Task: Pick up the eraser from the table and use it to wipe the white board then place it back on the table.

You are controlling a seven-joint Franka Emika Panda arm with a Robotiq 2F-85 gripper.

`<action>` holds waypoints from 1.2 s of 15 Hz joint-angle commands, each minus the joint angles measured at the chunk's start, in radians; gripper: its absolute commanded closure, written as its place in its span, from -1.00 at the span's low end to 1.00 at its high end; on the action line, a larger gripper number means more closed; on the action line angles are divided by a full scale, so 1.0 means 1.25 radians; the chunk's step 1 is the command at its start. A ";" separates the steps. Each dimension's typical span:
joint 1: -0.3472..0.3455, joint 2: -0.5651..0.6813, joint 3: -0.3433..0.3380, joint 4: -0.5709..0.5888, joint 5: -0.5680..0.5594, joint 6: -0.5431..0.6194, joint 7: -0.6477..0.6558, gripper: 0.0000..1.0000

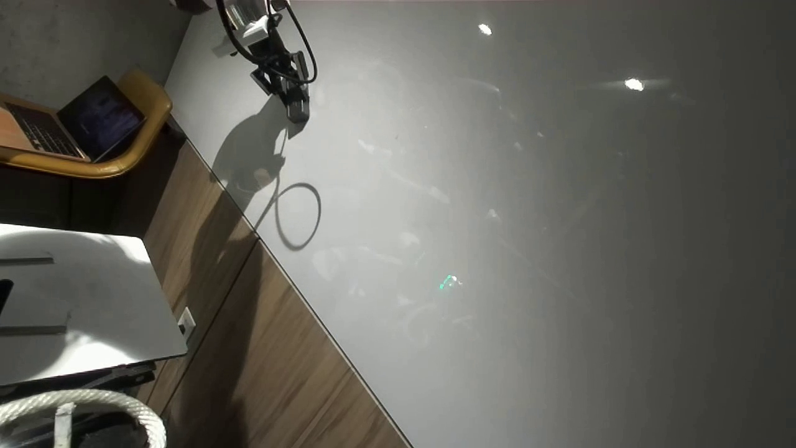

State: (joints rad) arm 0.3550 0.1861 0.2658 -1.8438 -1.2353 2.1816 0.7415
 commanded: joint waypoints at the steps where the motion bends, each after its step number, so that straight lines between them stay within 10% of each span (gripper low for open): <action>1: -0.070 -0.086 -0.045 -0.133 -0.014 0.040 -0.005 0.43; 7: -0.172 -0.262 -0.112 -0.384 0.040 0.163 -0.056 0.43; 12: -0.180 -0.383 -0.185 -0.549 0.357 0.269 -0.301 0.43; 18: -0.220 -0.315 -0.228 -0.528 0.721 0.178 -0.524 0.43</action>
State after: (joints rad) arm 0.1158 -0.2674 -0.0125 -2.5410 -0.4834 2.4580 0.1769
